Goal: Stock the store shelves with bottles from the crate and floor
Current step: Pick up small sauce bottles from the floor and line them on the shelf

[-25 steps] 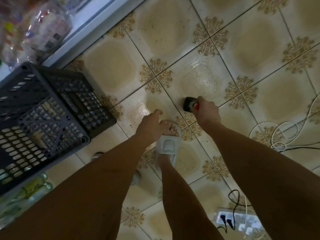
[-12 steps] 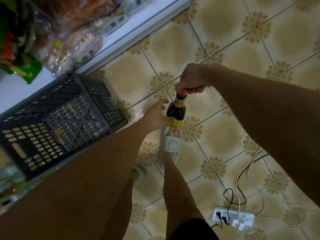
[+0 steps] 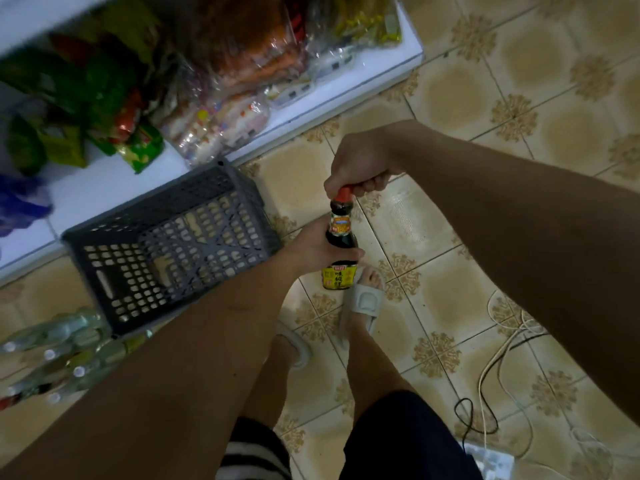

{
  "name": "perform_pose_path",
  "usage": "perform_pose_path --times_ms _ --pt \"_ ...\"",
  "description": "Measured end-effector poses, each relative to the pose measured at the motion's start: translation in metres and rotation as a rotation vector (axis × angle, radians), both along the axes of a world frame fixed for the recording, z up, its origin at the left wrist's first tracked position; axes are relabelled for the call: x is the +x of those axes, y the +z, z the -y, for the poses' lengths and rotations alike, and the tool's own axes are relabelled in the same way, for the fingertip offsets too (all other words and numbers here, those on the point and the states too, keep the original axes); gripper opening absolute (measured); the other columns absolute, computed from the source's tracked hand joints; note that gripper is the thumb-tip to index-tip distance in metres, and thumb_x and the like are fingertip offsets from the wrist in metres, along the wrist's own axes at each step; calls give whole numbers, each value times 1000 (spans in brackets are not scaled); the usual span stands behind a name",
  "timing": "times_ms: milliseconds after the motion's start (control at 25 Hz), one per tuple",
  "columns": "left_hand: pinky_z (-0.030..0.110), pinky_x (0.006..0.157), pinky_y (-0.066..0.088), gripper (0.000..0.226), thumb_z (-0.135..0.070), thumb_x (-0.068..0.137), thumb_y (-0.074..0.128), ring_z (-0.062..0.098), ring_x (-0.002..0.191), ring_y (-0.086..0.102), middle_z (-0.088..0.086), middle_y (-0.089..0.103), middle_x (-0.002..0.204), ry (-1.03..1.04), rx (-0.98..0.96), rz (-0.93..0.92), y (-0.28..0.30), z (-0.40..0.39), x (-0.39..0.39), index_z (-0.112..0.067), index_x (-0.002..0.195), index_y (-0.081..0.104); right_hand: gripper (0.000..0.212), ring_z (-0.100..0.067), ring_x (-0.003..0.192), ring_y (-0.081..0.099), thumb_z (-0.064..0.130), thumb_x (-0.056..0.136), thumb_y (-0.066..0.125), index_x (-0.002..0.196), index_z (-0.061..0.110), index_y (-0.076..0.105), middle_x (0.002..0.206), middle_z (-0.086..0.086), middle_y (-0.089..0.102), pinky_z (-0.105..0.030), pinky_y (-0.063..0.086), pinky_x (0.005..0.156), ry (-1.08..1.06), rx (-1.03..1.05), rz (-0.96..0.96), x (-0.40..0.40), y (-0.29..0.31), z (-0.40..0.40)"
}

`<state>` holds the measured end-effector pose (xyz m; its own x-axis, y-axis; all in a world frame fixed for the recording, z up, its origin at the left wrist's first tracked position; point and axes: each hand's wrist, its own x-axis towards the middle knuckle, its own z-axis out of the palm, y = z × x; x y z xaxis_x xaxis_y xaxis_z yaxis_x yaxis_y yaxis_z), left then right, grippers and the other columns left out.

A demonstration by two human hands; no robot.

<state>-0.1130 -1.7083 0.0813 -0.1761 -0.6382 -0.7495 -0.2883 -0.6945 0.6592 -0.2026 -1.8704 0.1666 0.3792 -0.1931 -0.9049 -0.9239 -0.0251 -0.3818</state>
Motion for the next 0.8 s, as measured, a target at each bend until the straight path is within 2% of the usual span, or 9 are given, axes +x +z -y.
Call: perform_pose_path --times_ms 80,160,280,320,400,520,680,800 --pt "33 82 53 40 -36 69 87 18 94 66 -1 70 98 -28 -43 34 53 -1 24 -25 97 60 25 -21 52 39 32 74 65 74 7 61 64 -9 50 -24 32 45 1 -141 57 17 54 -15" --pt "38 87 54 42 -35 71 85 21 95 68 3 71 101 -39 -79 39 114 -1 53 -20 103 61 27 -21 53 42 38 78 62 76 11 58 66 -6 50 -23 32 47 -78 -308 136 38 114 -34" --pt "40 92 54 44 -32 73 85 23 97 68 5 71 103 16 -164 44 201 -7 101 -17 107 61 16 -8 59 47 40 86 64 83 27 57 70 4 51 -20 37 51 -206 -513 332 79 193 -69" --pt "38 91 55 44 -29 73 85 22 98 68 3 71 102 55 -197 53 224 -10 114 -18 107 61 15 -10 64 50 41 86 66 83 29 57 73 4 53 -19 39 56 -197 -571 379 93 214 -76" --pt "39 94 53 49 -25 73 85 23 104 66 6 70 107 113 -265 80 270 -19 146 -13 113 59 25 -21 74 54 41 83 67 77 22 53 75 0 55 -28 38 63 -151 -692 401 125 257 -92" --pt "38 99 48 60 -23 75 84 23 111 62 7 66 116 132 -372 132 319 -22 189 -12 125 52 28 -28 74 54 37 81 65 74 15 48 74 -5 56 -34 36 57 -100 -785 413 169 306 -95" --pt "29 85 47 48 -30 81 78 16 100 61 0 66 109 252 -426 176 363 -17 232 -16 121 57 29 -29 75 53 37 83 61 72 16 45 73 -4 54 -33 33 54 19 -934 433 220 345 -98" --pt "25 68 44 31 -32 85 72 21 95 60 1 64 100 301 -450 334 386 -4 264 -15 107 59 34 -31 77 52 39 85 60 68 22 36 76 -5 52 -34 34 60 50 -993 407 253 356 -93"
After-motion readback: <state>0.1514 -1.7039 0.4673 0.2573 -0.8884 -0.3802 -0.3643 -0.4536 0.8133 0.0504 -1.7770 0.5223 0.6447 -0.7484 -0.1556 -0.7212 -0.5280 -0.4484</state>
